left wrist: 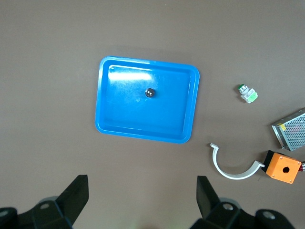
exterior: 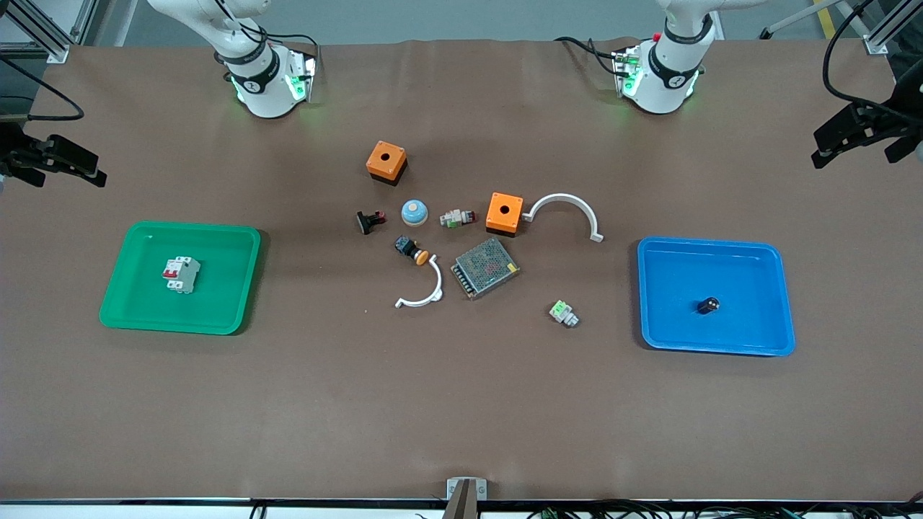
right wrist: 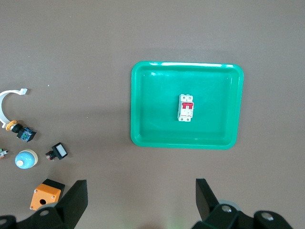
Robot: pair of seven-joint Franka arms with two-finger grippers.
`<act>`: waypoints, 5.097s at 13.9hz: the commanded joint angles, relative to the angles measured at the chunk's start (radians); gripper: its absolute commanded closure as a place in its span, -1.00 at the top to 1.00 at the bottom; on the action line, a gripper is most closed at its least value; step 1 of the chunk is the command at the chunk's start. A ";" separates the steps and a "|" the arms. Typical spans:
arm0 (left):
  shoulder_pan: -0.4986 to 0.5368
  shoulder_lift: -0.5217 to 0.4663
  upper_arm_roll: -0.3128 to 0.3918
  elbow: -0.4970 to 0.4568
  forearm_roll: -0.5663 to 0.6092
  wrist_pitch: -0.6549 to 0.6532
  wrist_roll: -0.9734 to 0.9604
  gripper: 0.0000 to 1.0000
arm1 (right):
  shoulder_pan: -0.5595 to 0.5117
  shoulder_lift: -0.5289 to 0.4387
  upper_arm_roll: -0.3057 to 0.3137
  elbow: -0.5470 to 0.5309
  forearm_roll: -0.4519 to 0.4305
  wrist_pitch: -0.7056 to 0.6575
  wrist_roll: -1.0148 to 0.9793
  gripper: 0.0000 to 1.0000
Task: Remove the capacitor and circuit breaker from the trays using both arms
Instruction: 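Reach the left gripper down over the black capacitor in the blue tray, then grasp the capacitor with the left gripper while the right gripper grasps the breaker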
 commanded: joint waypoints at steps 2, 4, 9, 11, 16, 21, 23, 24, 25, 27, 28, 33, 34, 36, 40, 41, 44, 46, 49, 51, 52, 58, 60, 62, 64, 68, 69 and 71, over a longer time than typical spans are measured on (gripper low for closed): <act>0.000 0.032 -0.004 0.025 -0.002 -0.019 0.011 1.00 | 0.006 -0.036 -0.005 -0.036 0.005 0.012 -0.010 1.00; 0.001 0.052 -0.004 0.029 0.012 -0.018 0.011 1.00 | 0.006 -0.036 -0.005 -0.036 0.005 0.012 -0.010 1.00; 0.006 0.135 -0.002 0.013 0.039 0.096 0.015 1.00 | 0.006 -0.036 -0.003 -0.036 0.005 0.014 -0.010 1.00; 0.001 0.181 -0.005 0.008 0.075 0.138 0.015 1.00 | 0.006 -0.036 -0.003 -0.036 0.005 0.014 -0.011 1.00; 0.021 0.276 -0.005 -0.078 0.082 0.279 0.010 1.00 | 0.006 -0.036 -0.005 -0.035 0.005 0.014 -0.025 1.00; 0.049 0.333 -0.004 -0.222 0.082 0.448 0.001 1.00 | 0.006 -0.031 -0.005 -0.021 -0.003 0.003 -0.023 1.00; 0.061 0.352 -0.002 -0.292 0.084 0.542 0.002 1.00 | 0.006 -0.028 -0.003 -0.012 -0.004 0.002 -0.022 1.00; 0.070 0.369 -0.002 -0.314 0.084 0.580 0.004 1.00 | 0.006 -0.027 -0.003 -0.004 -0.004 0.002 -0.022 1.00; 0.070 0.386 -0.002 -0.319 0.084 0.599 0.004 1.00 | 0.006 -0.024 -0.003 0.007 -0.004 0.003 -0.022 1.00; 0.069 0.443 0.000 -0.319 0.084 0.634 0.002 0.95 | 0.006 -0.023 -0.005 0.008 -0.004 0.003 -0.022 1.00; 0.070 0.470 -0.002 -0.319 0.084 0.655 0.002 0.94 | 0.004 -0.022 -0.003 0.012 -0.004 0.003 -0.022 1.00; 0.070 0.547 0.001 -0.317 0.096 0.702 -0.001 0.67 | -0.005 0.026 -0.008 0.047 -0.007 0.015 -0.022 1.00; 0.070 0.567 0.001 -0.317 0.096 0.711 -0.002 0.60 | -0.007 0.045 -0.008 0.047 -0.009 0.015 -0.020 1.00; 0.073 0.589 0.001 -0.317 0.116 0.729 -0.002 0.51 | -0.016 0.113 -0.011 0.050 -0.007 0.069 -0.022 1.00; 0.076 0.609 0.001 -0.313 0.127 0.741 -0.008 0.42 | -0.068 0.244 -0.011 0.051 -0.007 0.173 -0.034 1.00; 0.076 0.613 0.001 -0.313 0.127 0.751 -0.008 0.42 | -0.074 0.280 -0.011 0.048 -0.006 0.182 -0.043 1.00; 0.083 0.639 0.001 -0.311 0.127 0.781 -0.008 0.37 | -0.112 0.312 -0.011 -0.080 0.006 0.350 -0.042 1.00; 0.083 0.652 0.001 -0.311 0.127 0.801 -0.008 0.33 | -0.134 0.314 -0.009 -0.203 0.010 0.496 -0.042 1.00; 0.083 0.659 0.001 -0.314 0.125 0.808 -0.008 0.18 | -0.143 0.312 -0.009 -0.368 0.010 0.690 -0.043 1.00; 0.090 0.661 0.001 -0.319 0.124 0.808 -0.008 0.03 | -0.143 0.314 -0.011 -0.471 0.010 0.817 -0.046 1.00; 0.090 0.662 0.000 -0.322 0.124 0.808 -0.008 -0.08 | -0.142 0.316 -0.011 -0.522 0.010 0.897 -0.049 1.00; 0.084 0.658 -0.003 -0.313 0.113 0.801 -0.010 -0.98 | -0.159 0.384 -0.011 -0.631 0.010 1.123 -0.086 1.00; 0.076 0.632 -0.011 -0.310 0.113 0.798 -0.053 -0.99 | -0.175 0.403 -0.011 -0.636 0.010 1.135 -0.109 0.90; 0.076 0.600 -0.055 -0.310 0.113 0.792 -0.114 -1.00 | -0.179 0.411 -0.011 -0.636 0.010 1.135 -0.114 0.66; 0.076 0.572 -0.115 -0.311 0.108 0.728 -0.204 -1.00 | -0.175 0.415 -0.009 -0.636 0.010 1.123 -0.112 0.36; 0.073 0.550 -0.239 -0.351 0.108 0.694 -0.488 -1.00 | -0.171 0.417 -0.008 -0.631 0.010 1.117 -0.102 -0.38; 0.069 0.557 -0.264 -0.357 0.108 0.702 -0.537 -1.00 | -0.168 0.415 -0.006 -0.625 0.010 1.098 -0.102 -0.64; 0.028 0.558 -0.298 -0.388 0.108 0.746 -0.651 -1.00 | -0.159 0.397 0.003 -0.582 0.010 1.005 -0.091 -0.94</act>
